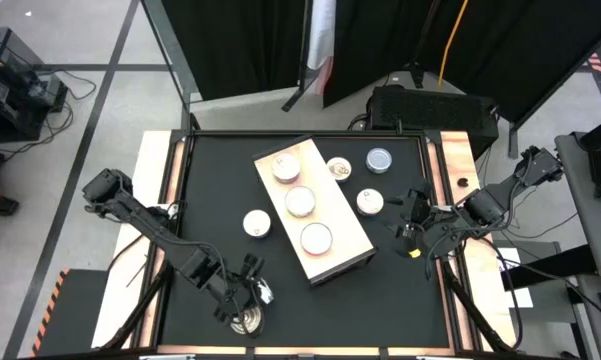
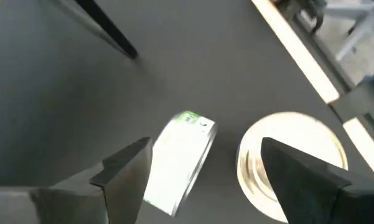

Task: Stack canned seafood by type on shelf
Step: Stack the green tuna can on top of the green tuna can on the shelf

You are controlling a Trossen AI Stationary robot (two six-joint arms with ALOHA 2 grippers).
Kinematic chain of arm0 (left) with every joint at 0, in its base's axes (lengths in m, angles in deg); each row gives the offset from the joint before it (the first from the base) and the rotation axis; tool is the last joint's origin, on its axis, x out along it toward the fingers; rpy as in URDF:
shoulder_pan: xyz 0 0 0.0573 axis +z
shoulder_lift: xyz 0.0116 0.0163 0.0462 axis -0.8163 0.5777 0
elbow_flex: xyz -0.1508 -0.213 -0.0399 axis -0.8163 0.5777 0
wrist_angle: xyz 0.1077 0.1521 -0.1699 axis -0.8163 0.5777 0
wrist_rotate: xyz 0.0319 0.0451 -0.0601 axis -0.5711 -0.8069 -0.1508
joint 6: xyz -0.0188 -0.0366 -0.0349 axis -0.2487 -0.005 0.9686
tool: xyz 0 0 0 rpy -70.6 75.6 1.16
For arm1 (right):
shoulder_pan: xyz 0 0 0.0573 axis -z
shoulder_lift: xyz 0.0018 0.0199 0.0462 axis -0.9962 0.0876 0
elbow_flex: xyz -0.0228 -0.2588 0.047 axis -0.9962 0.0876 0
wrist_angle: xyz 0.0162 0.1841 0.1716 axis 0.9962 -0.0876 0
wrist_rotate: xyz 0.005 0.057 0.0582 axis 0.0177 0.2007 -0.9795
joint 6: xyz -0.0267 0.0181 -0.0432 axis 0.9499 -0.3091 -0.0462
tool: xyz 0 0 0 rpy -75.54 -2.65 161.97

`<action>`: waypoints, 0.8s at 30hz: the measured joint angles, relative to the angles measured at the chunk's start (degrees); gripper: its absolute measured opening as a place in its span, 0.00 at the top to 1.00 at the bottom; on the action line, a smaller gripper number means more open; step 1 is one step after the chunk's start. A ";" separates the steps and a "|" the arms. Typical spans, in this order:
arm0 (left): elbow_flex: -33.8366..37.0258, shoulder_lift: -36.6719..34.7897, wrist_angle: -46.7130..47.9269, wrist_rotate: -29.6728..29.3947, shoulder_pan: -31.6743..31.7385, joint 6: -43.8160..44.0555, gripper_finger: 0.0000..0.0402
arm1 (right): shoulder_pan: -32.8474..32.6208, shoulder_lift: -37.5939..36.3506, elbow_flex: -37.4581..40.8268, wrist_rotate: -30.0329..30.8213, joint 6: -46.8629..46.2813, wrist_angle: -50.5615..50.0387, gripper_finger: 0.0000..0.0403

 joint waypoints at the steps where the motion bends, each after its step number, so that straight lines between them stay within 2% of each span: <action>1: -0.03 0.00 0.92 -0.05 0.28 -0.71 0.25 | 0.00 -0.01 0.00 0.01 0.44 0.01 0.37; 8: -0.03 0.00 2.86 -2.73 2.05 -7.28 0.25 | 0.00 -0.02 0.00 0.01 1.10 0.01 0.37; 18: 1.32 0.00 6.13 -0.30 3.85 -12.48 0.24 | 0.00 -0.02 0.00 0.03 1.34 -0.01 0.37; 24: 1.83 1.85 3.12 -0.04 4.09 -15.54 0.24 | -0.02 -0.04 0.02 0.03 1.54 0.01 0.37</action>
